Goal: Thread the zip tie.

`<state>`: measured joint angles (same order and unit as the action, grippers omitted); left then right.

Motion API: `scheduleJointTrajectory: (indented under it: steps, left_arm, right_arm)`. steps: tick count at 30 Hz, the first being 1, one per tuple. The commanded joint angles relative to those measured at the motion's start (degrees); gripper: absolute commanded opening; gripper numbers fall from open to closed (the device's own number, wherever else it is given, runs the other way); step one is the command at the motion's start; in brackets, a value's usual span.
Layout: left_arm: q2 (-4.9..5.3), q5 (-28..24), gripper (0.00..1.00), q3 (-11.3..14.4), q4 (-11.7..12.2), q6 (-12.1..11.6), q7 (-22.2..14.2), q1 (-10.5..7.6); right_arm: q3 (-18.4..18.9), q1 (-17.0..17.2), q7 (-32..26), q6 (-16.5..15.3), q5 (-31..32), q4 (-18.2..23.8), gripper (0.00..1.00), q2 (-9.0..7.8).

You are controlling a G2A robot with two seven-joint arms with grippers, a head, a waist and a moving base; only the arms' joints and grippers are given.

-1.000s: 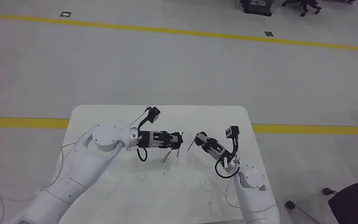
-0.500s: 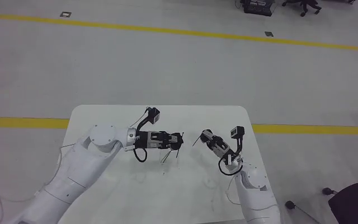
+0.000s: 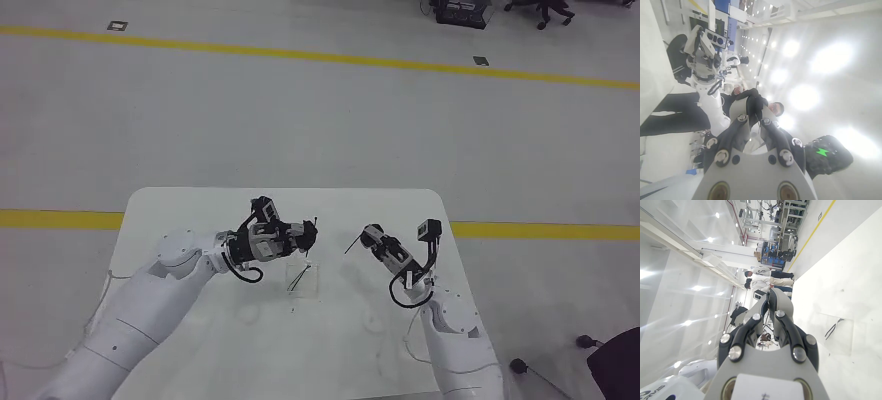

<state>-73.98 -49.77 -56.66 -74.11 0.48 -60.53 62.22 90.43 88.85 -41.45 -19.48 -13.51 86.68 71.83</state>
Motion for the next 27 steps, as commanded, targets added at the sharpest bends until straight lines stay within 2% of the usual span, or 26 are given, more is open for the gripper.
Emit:
scheduleJointTrajectory:
  steps: [1,3,5,12,15,21,27]
  left_arm:
    - [-0.17,-2.1,0.00,0.2,0.6,0.8,0.3,-0.04]
    - [-0.36,-4.4,0.00,0.6,1.1,1.7,0.2,-0.04]
    - [-0.34,-3.2,0.00,0.8,1.2,1.3,0.1,-0.59]
    - [-0.34,-3.2,0.00,0.8,1.2,1.3,0.1,-0.59]
    - [-0.39,-5.0,0.00,0.8,0.1,2.6,2.4,0.27]
    - [-0.45,-12.0,0.00,-0.2,-2.1,7.1,5.4,1.71]
    - [-0.32,-15.6,0.00,-0.6,-3.7,11.7,8.8,2.79]
  right_arm:
    - [0.0,-0.1,0.5,0.0,0.7,0.1,0.00,0.01]
    - [0.0,-0.1,1.2,0.0,1.0,0.3,0.00,0.06]
    - [0.0,-0.1,1.7,0.0,1.5,0.5,0.00,0.09]
    - [0.0,-0.1,1.7,0.0,1.5,0.5,0.00,0.09]
    - [0.0,-0.1,2.2,0.0,1.6,0.7,0.00,0.10]
    - [-0.4,0.6,4.1,0.0,4.2,2.7,0.00,-0.06]
    - [-0.5,1.0,4.7,0.0,6.2,3.8,0.00,-0.25]
